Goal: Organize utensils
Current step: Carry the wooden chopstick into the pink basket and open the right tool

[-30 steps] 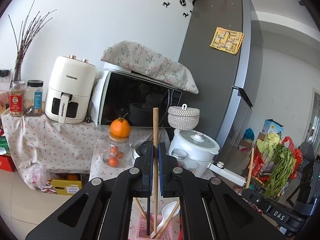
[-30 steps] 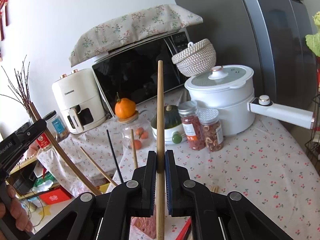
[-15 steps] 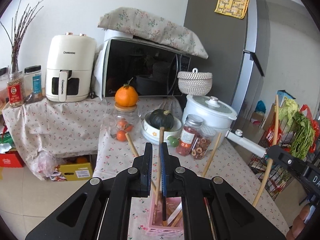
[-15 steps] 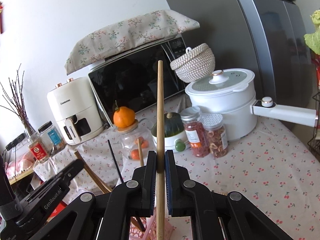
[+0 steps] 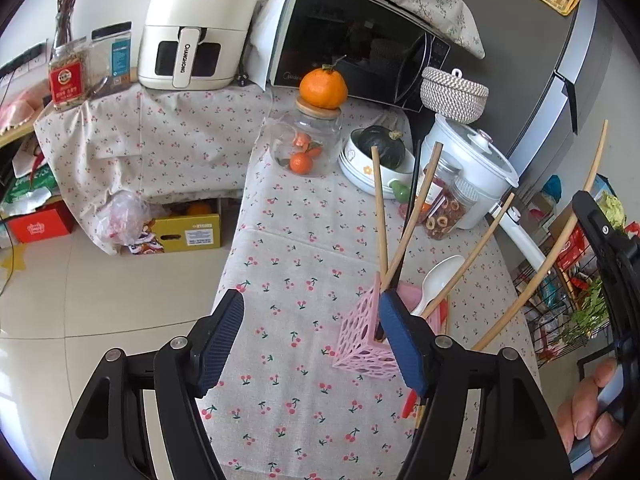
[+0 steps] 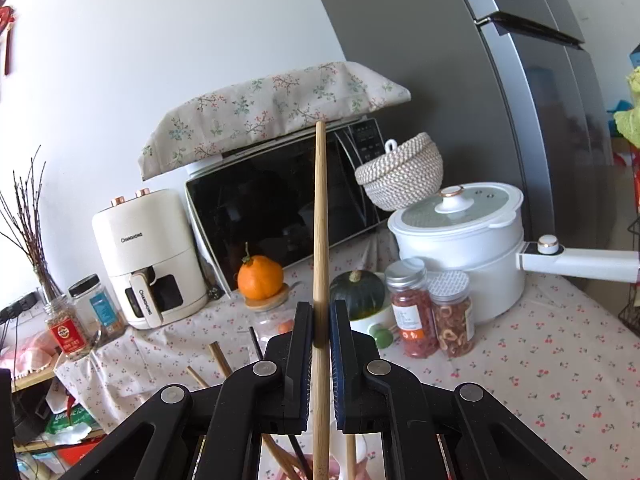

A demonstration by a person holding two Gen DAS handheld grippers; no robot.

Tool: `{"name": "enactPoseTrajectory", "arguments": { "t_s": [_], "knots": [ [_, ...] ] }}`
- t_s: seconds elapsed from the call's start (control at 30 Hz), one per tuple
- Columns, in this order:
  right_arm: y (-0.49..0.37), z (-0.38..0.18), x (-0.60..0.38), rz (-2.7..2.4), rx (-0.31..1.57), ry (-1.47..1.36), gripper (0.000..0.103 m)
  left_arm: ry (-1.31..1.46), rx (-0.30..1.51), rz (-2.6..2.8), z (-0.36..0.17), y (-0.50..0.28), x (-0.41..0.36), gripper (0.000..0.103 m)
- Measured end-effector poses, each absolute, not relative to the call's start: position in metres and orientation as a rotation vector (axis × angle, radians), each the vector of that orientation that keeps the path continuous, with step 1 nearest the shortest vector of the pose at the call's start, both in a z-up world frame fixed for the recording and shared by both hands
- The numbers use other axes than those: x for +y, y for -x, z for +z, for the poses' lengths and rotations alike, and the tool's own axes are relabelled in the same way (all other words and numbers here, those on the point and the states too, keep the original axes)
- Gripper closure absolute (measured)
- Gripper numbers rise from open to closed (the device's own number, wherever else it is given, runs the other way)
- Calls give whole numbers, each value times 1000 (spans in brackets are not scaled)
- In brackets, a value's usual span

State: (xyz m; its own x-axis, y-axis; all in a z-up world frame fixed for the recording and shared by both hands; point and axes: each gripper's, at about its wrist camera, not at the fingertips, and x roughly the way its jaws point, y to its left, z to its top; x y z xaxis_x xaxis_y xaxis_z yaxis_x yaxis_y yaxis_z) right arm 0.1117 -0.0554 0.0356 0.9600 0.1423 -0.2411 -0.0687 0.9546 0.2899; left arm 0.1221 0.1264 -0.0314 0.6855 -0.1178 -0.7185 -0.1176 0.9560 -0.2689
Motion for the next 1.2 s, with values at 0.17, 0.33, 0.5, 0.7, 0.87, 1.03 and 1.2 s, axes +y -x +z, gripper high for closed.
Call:
{"name": "enactPoseTrajectory", "arguments": {
  "t_s": [0.17,0.33,0.5,0.7,0.87,1.03,1.2],
  "knots": [
    [-125,25,-36,27,236,-264,96,281,852,-10,-39,-120,134,30],
    [-135,5,-22,-52,237,-236,96,314,864,-9,-42,-124,141,30],
    [-141,-15,-27,-74,304,-279,94,318,872,-16,-44,-128,138,30],
    [-129,0,-49,56,383,-325,51,287,879,-38,-42,-126,127,25],
    [-113,20,-82,86,424,-366,25,272,894,-29,-44,-122,112,20],
    [-104,18,-120,3,530,-359,19,248,921,-39,-48,-113,90,19],
    [-97,9,-156,-53,649,-340,14,167,918,-57,-48,-103,60,18]
  ]
}}
